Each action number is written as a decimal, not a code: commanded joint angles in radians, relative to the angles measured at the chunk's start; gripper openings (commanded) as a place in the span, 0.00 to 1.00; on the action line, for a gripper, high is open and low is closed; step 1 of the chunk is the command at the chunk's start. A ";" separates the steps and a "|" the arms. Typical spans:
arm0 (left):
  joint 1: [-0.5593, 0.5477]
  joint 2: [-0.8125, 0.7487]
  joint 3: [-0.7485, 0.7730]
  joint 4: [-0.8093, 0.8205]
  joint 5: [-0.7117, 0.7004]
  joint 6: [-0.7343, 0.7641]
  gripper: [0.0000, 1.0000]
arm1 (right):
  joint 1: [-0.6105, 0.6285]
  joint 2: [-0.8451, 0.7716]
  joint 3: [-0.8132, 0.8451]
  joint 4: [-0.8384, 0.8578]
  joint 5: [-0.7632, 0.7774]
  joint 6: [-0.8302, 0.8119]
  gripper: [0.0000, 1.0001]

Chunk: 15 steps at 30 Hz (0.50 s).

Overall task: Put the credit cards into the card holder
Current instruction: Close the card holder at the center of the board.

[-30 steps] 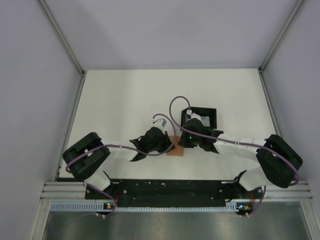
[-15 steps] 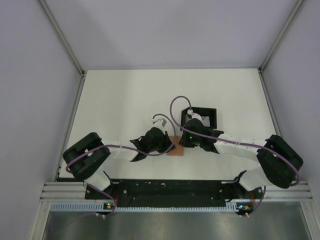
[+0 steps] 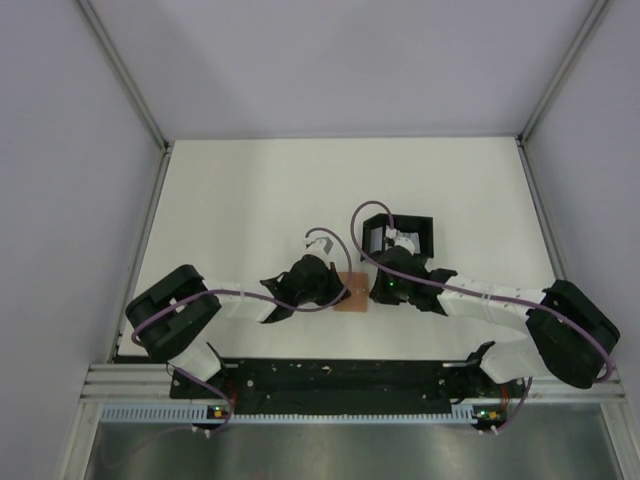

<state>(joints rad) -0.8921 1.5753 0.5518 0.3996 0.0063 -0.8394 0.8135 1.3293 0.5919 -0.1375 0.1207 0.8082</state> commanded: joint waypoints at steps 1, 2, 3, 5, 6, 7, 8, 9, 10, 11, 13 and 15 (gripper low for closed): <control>-0.002 0.058 -0.026 -0.176 -0.054 0.039 0.00 | -0.010 0.004 0.002 0.027 0.010 0.019 0.07; -0.002 0.060 -0.026 -0.174 -0.052 0.039 0.00 | -0.008 0.005 0.002 0.039 0.005 0.016 0.07; -0.002 0.060 -0.026 -0.174 -0.052 0.039 0.00 | -0.008 0.007 0.005 0.045 0.000 0.013 0.07; -0.002 0.061 -0.026 -0.174 -0.051 0.039 0.00 | -0.008 0.011 0.014 0.047 0.011 0.008 0.07; -0.002 0.061 -0.026 -0.176 -0.051 0.040 0.00 | -0.008 0.013 0.020 0.047 0.016 0.003 0.07; -0.002 0.060 -0.026 -0.174 -0.051 0.040 0.00 | -0.008 0.013 0.028 0.049 0.023 0.000 0.07; -0.002 0.063 -0.024 -0.173 -0.049 0.039 0.00 | -0.010 0.018 0.034 0.046 0.026 -0.010 0.07; -0.002 0.063 -0.026 -0.173 -0.048 0.040 0.00 | -0.008 0.019 0.042 0.044 0.031 -0.015 0.07; -0.002 0.065 -0.024 -0.174 -0.046 0.042 0.00 | -0.008 0.022 0.046 0.044 0.036 -0.018 0.07; -0.002 0.065 -0.024 -0.173 -0.046 0.043 0.00 | -0.008 0.024 0.051 0.044 0.037 -0.020 0.07; -0.002 0.063 -0.024 -0.174 -0.048 0.043 0.00 | -0.008 0.027 0.060 0.045 0.037 -0.024 0.07; -0.004 0.065 -0.024 -0.177 -0.049 0.042 0.00 | -0.010 0.034 0.069 0.045 0.037 -0.030 0.07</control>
<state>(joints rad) -0.8917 1.5753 0.5522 0.4000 0.0067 -0.8387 0.8135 1.3521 0.5987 -0.1200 0.1329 0.8032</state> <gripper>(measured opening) 0.008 0.069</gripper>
